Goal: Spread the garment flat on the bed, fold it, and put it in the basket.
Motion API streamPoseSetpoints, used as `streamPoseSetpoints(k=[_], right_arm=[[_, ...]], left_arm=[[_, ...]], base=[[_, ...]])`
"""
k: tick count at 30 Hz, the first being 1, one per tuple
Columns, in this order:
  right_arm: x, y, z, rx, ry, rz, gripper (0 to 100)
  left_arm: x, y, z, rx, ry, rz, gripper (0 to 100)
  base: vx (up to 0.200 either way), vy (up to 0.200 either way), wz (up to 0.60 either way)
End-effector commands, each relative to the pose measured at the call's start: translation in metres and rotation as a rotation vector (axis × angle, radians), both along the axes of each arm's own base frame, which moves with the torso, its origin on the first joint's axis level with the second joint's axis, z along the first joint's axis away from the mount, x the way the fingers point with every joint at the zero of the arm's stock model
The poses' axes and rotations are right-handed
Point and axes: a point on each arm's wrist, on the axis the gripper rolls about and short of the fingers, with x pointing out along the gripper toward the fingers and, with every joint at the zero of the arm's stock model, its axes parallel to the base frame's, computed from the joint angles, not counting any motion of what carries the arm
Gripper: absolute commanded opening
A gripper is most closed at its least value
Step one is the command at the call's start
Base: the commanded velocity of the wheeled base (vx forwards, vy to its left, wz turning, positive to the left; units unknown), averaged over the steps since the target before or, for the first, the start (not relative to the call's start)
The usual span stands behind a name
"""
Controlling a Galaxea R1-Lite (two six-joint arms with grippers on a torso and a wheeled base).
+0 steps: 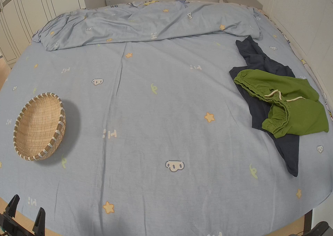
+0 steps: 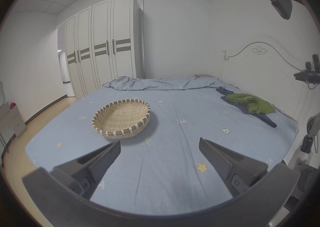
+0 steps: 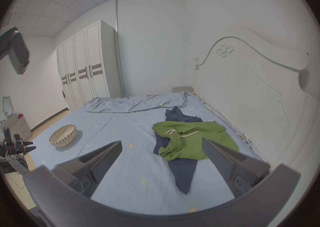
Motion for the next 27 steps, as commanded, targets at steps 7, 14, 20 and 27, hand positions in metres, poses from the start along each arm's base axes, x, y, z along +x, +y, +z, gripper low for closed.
streamPoseSetpoints(k=[7,14,20,27], right_arm=[[0.206,0.026,0.010,-0.129,0.439,-0.076,100],[0.269,0.043,-0.013,-0.247,0.567,-0.188,100],[0.299,0.052,-0.033,-0.299,0.623,-0.255,100],[0.324,0.055,-0.026,-0.317,0.608,-0.326,100]], left_arm=[[0.000,0.000,-0.005,0.000,-0.001,0.000,100],[0.000,0.000,-0.005,0.000,0.001,0.000,100],[0.000,0.000,-0.005,0.000,0.001,0.000,100],[0.000,0.000,-0.005,0.000,0.001,0.000,100]], base=[[0.000,0.000,0.00],[0.000,0.000,0.00],[0.000,0.000,0.00],[0.000,0.000,0.00]])
